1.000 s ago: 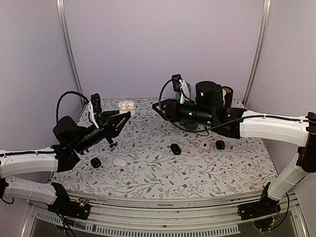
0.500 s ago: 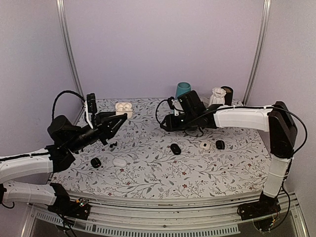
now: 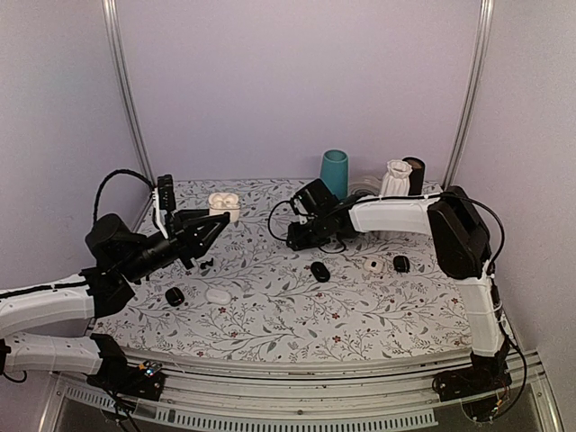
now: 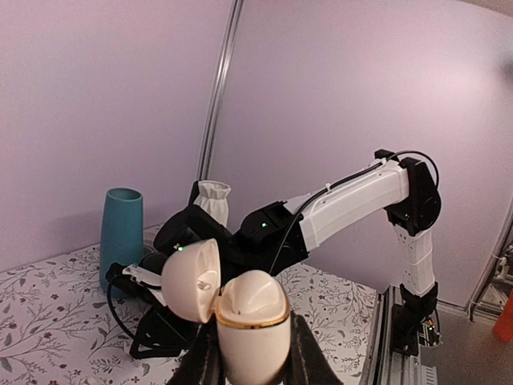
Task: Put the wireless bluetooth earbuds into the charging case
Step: Move the right earbud to the center of the board.
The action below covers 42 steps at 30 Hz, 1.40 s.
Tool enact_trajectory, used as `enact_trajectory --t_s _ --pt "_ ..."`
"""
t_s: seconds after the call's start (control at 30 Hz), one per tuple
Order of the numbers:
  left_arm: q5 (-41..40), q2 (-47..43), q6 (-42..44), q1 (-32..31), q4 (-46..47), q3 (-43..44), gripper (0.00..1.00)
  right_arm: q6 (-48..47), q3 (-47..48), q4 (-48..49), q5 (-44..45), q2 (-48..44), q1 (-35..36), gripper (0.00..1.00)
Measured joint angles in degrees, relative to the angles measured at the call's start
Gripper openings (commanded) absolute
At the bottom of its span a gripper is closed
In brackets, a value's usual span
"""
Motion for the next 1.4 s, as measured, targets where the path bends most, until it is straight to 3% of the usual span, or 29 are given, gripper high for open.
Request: enact_trajectory --t_s 0.37,0.8,1.4 --pt "0.0 -0.1 -0.9 0.0 -0.9 -0.2 0.00 -1.9 9.7 -3.7 6.9 10.4 -1.5 0.41" --pt "0.0 -0.1 -1.2 0.0 -2.0 -0.2 0.00 -3.4 14.8 -5.2 9.0 13.6 -1.4 0.35" --pt "-0.4 -0.1 -1.2 0.0 -2.2 -0.2 0.00 -6.1 13.2 -5.4 14.6 13.0 1.4 0.10"
